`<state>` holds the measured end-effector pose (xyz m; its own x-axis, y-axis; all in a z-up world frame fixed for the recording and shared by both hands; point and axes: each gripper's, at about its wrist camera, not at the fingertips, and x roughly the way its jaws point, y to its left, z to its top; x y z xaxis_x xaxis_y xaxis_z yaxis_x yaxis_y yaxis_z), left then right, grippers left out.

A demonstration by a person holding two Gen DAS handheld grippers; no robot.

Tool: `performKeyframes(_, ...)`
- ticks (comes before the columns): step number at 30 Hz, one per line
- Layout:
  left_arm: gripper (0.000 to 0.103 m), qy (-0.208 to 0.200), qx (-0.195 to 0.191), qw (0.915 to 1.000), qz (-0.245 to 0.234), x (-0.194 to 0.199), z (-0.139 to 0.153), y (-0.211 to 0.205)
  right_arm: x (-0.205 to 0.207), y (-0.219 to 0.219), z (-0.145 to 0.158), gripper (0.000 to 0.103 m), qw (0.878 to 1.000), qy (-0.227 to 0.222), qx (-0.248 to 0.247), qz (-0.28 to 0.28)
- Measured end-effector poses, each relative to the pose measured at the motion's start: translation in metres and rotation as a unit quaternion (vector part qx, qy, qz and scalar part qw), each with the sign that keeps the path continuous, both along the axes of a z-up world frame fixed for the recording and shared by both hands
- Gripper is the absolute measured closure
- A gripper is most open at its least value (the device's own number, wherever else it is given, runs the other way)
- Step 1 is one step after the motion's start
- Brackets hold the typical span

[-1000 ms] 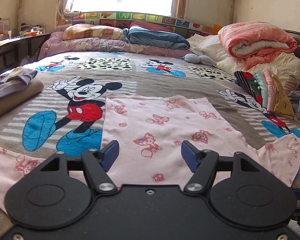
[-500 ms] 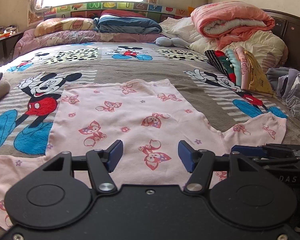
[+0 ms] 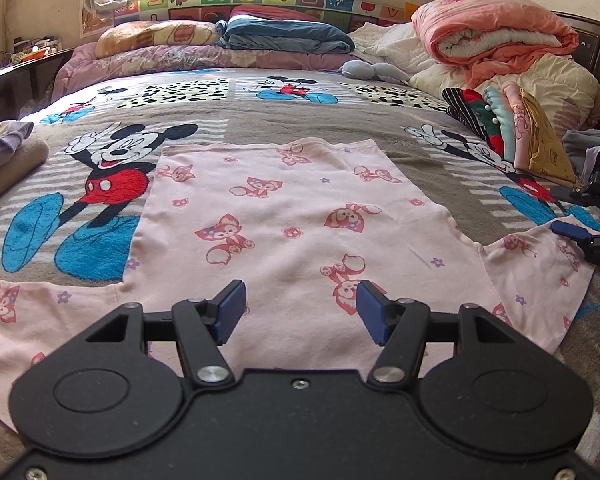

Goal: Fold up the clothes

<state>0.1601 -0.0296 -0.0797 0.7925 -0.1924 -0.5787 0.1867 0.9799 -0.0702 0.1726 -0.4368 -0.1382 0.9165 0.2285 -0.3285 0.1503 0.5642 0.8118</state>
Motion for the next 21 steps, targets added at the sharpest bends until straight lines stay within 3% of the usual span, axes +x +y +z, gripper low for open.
performKeyframes(3,0.042,-0.005,-0.016,0.9998,0.012,-0.004,0.006,0.006,-0.006,-0.002,0.000,0.043,1.000,-0.013,0.016,-0.004)
performKeyframes(6,0.042,-0.008,-0.032,0.9993,0.020,-0.003,0.011,0.008,0.006,0.032,0.000,0.041,0.995,-0.025,0.020,0.091)
performKeyframes(8,0.042,-0.007,-0.033,0.9991,0.026,-0.003,0.012,0.006,0.019,0.067,0.000,0.041,0.983,-0.028,0.027,0.177)
performKeyframes(11,0.042,0.002,-0.034,0.9991,0.027,-0.007,0.009,0.003,0.026,0.111,0.005,0.042,0.972,-0.022,-0.038,0.231)
performKeyframes(15,0.042,0.016,-0.031,0.9990,0.029,-0.012,0.002,-0.001,0.035,0.087,-0.001,0.051,0.983,-0.010,-0.005,0.181)
performKeyframes(21,0.042,0.016,-0.028,0.9990,0.030,-0.019,0.006,-0.005,0.024,0.018,0.003,0.050,0.999,0.018,-0.020,0.036)
